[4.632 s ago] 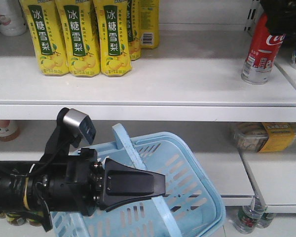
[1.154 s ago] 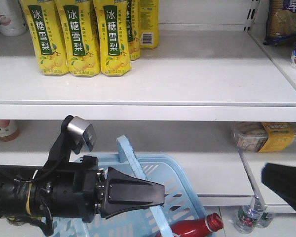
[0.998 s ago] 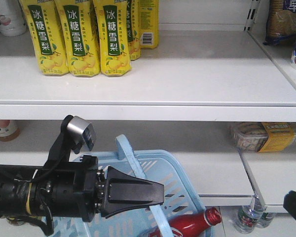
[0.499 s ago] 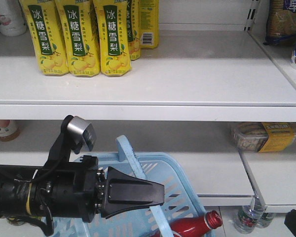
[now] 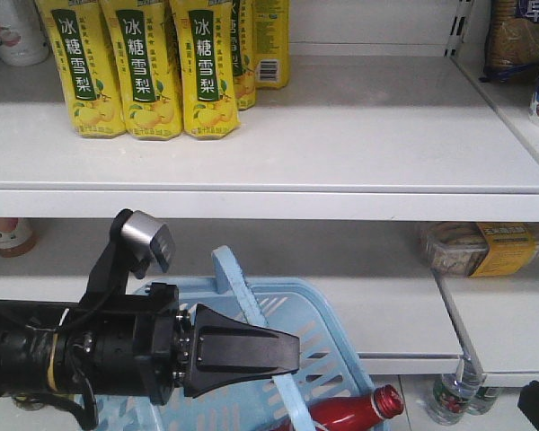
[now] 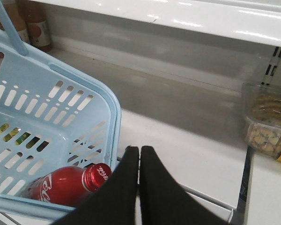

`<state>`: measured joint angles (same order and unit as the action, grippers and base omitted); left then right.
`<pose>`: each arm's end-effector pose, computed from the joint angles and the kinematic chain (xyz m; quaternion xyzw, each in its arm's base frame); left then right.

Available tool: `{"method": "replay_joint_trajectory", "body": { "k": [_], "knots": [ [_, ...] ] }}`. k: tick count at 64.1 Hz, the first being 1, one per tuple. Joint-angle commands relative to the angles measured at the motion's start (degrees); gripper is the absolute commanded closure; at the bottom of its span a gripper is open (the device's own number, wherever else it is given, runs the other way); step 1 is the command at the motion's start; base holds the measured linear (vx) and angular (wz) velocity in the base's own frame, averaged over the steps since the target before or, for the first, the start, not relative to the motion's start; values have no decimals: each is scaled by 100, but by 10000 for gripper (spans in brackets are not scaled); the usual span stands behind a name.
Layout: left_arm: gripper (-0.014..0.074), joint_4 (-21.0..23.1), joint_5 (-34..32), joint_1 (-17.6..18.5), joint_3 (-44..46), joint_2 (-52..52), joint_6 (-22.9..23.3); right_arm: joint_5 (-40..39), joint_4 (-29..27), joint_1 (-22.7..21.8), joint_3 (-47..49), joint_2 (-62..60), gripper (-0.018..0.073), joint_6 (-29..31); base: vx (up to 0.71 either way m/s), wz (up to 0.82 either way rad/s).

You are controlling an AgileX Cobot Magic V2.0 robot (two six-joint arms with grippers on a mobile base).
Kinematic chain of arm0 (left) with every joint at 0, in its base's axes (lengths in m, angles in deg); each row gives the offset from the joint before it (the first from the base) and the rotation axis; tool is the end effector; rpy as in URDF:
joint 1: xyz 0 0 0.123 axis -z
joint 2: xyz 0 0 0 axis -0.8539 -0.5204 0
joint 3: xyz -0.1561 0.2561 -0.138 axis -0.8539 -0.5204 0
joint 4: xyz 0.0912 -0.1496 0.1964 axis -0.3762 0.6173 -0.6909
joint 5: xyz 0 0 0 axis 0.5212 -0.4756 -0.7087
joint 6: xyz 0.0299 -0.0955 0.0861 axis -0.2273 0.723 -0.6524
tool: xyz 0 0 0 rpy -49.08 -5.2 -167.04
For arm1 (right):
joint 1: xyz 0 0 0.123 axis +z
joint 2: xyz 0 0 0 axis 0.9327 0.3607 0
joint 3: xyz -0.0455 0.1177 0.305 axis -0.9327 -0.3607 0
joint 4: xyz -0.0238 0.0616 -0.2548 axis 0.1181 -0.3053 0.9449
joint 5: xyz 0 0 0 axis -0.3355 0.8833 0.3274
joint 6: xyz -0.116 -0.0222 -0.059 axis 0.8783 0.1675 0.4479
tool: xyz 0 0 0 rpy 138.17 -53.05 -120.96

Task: Place coke in basket with both arms
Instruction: 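Turn the base away, carrying the basket with the bottle in left gripper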

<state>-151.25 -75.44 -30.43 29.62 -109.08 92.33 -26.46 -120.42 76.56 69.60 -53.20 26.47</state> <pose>0.1747 -0.2230 0.3111 0.1170 0.7083 -0.6823 0.1382 0.0448 0.0453 0.2492 -0.1803 0.7816 0.1302 0.5828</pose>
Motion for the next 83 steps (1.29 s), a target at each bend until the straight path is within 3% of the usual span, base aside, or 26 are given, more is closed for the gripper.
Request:
{"method": "replay_joint_trajectory", "body": {
  "k": [1, 15, 24, 31, 45, 61, 83],
  "knots": [
    [603, 678, -687, 21, 169, 208, -595, -395, -114, -24, 137, 58, 564, 16, 0, 0],
    [603, 863, -13, 26, -280, 214, -2454, -395, -114, -24, 137, 58, 564, 16, 0, 0],
    [603, 1350, 466, 26, -643, 382, -3562, -395, -114, -24, 137, 58, 564, 16, 0, 0],
    [603, 2126, 1073, 26, -951, 698, -4378, -395, -114, -24, 137, 58, 564, 16, 0, 0],
    [603, 3150, 2194, 26, -1436, 1724, -5387, -395, -114, -24, 137, 58, 564, 16, 0, 0],
    [603, 4768, 3454, 26, -2099, 3078, -6750, -395, -114, -24, 137, 58, 564, 16, 0, 0],
    [603, 6117, 4478, 26, -3363, 4879, -8439, -395, -114, -24, 137, 58, 564, 16, 0, 0]
  ]
}}
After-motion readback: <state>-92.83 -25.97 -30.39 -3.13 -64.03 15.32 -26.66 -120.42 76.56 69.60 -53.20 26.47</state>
